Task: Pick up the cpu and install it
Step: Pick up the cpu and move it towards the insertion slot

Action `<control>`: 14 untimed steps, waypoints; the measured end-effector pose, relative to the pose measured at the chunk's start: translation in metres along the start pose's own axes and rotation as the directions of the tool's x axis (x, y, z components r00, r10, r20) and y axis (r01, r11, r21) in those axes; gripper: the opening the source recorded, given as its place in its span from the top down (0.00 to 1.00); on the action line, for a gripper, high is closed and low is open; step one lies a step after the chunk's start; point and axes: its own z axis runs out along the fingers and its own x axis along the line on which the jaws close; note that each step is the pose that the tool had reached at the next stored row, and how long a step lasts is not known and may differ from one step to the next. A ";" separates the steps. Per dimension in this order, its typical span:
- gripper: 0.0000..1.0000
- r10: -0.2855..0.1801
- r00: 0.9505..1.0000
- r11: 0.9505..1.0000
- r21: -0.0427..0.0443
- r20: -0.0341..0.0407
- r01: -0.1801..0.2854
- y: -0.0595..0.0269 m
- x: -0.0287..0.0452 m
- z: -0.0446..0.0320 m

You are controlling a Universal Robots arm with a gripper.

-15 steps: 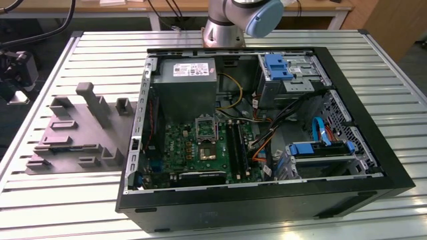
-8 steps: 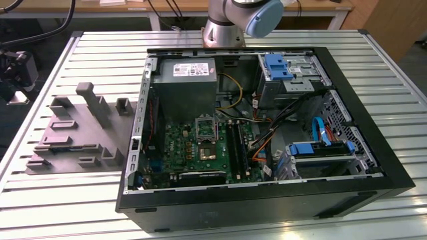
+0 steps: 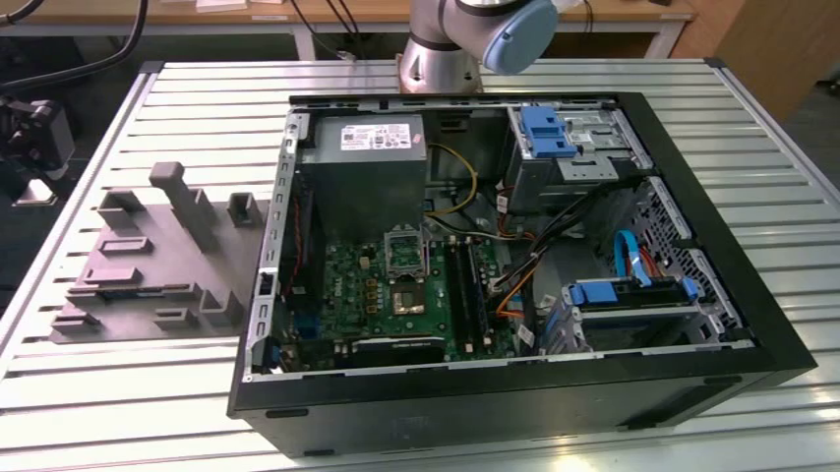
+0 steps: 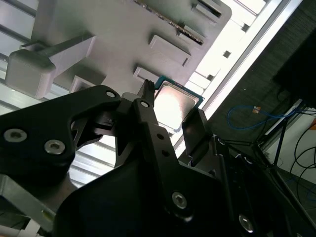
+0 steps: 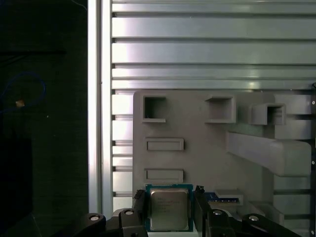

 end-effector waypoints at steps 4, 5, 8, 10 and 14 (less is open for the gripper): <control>0.53 0.000 1.000 1.000 0.003 0.000 0.000 0.0000 0.0000 -0.0002; 0.53 0.000 1.000 1.000 0.003 0.000 0.000 0.0000 0.0000 -0.0001; 0.53 0.000 1.000 1.000 0.003 0.000 0.000 0.0000 0.0000 -0.0002; 0.53 0.000 1.000 1.000 0.004 0.000 0.000 0.0000 0.0000 -0.0005; 0.53 0.000 1.000 1.000 0.004 0.000 0.000 0.0000 0.0000 -0.0027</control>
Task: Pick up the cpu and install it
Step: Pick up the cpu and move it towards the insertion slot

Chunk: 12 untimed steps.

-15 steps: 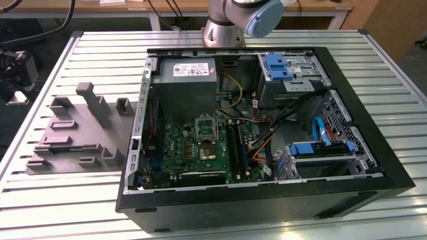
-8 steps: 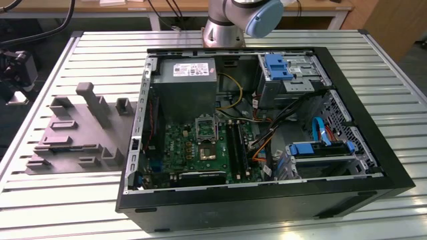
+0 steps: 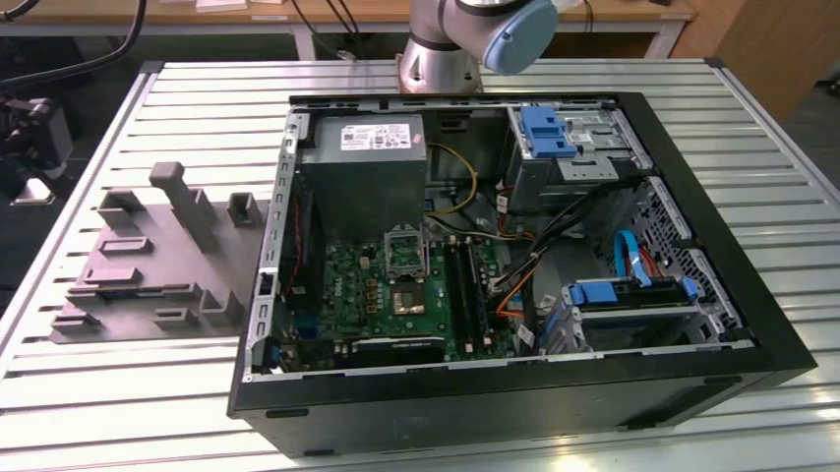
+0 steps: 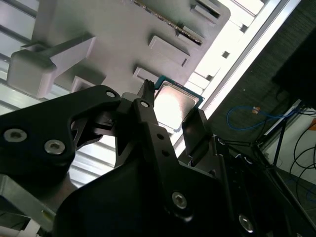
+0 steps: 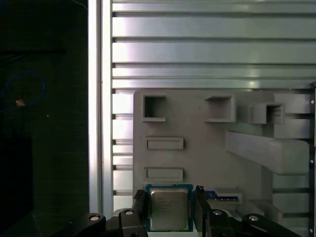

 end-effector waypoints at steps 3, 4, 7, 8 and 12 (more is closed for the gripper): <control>0.53 0.000 1.000 1.000 0.000 0.000 0.000 0.0000 0.0000 -0.0030; 0.53 0.000 1.000 1.000 0.000 0.000 0.000 0.0000 -0.0001 -0.0039; 0.53 0.000 1.000 1.000 0.000 0.000 0.000 0.0000 -0.0001 -0.0062; 0.53 0.000 1.000 1.000 0.000 0.000 0.000 -0.0001 -0.0001 -0.0068; 0.53 0.000 1.000 1.000 0.000 0.000 0.000 -0.0001 -0.0001 -0.0082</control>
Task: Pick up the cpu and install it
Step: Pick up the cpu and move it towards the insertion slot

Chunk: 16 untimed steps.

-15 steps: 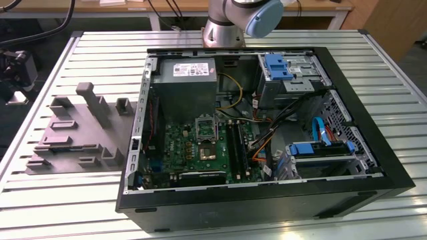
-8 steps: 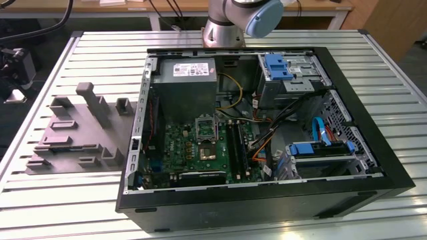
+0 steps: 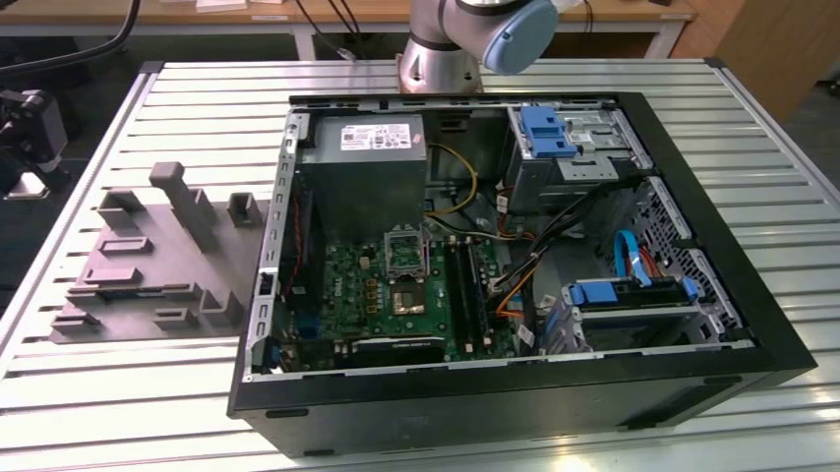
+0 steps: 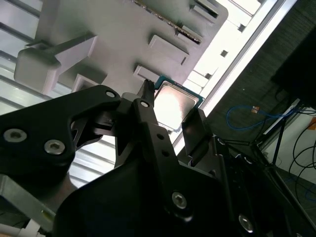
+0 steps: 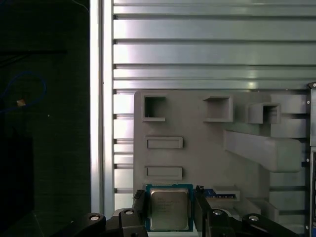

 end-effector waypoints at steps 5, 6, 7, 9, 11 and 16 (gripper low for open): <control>0.53 0.000 1.000 1.000 0.000 0.000 0.000 0.0000 0.0000 -0.0016; 0.53 0.000 1.000 1.000 0.000 0.000 0.000 0.0000 0.0000 -0.0020; 0.53 0.000 1.000 1.000 0.000 0.000 0.000 0.0000 0.0000 -0.0022; 0.53 0.000 1.000 1.000 0.001 0.000 0.000 0.0003 -0.0001 -0.0031; 0.53 0.000 1.000 1.000 0.001 0.000 0.000 0.0002 -0.0001 -0.0047; 0.53 0.000 1.000 1.000 0.001 0.000 0.000 0.0002 -0.0002 -0.0111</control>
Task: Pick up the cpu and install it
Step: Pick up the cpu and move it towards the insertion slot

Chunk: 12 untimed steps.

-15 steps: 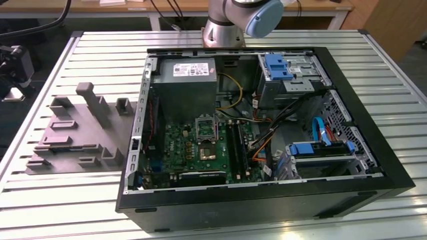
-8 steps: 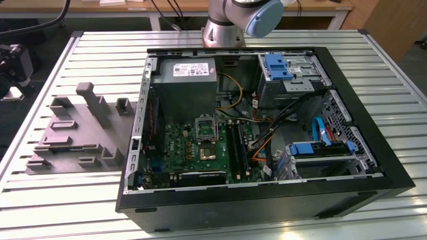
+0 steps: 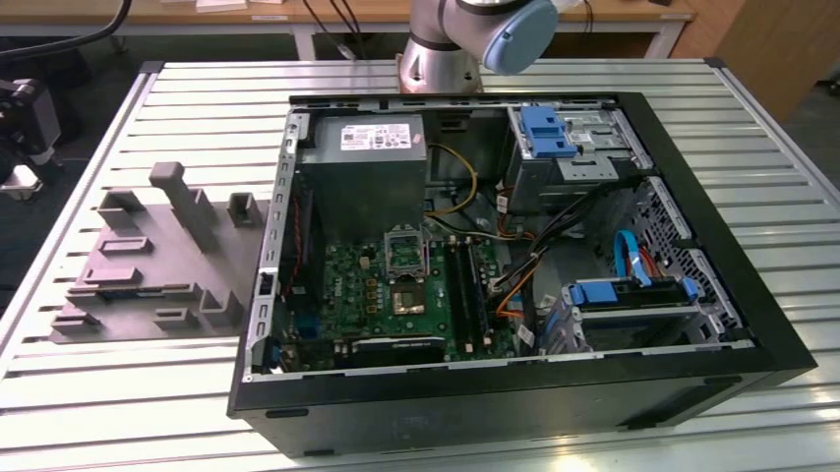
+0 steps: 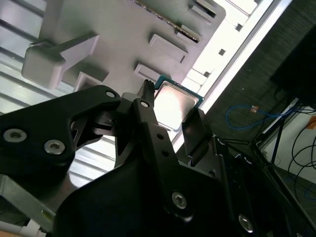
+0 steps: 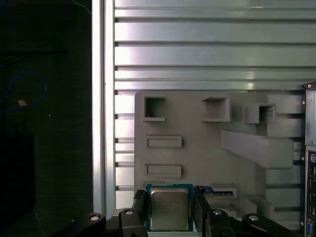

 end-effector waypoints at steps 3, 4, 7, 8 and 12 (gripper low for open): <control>0.53 0.000 1.000 1.000 0.000 0.000 0.000 0.0001 -0.0001 -0.0048; 0.53 0.000 1.000 1.000 0.000 0.000 0.000 0.0001 -0.0001 -0.0065; 0.53 0.000 1.000 1.000 0.000 0.000 0.000 0.0001 -0.0002 -0.0120; 0.53 0.000 1.000 1.000 0.000 0.000 0.000 0.0001 -0.0002 -0.0138; 0.53 0.000 1.000 1.000 0.000 0.000 0.000 0.0000 -0.0003 -0.0199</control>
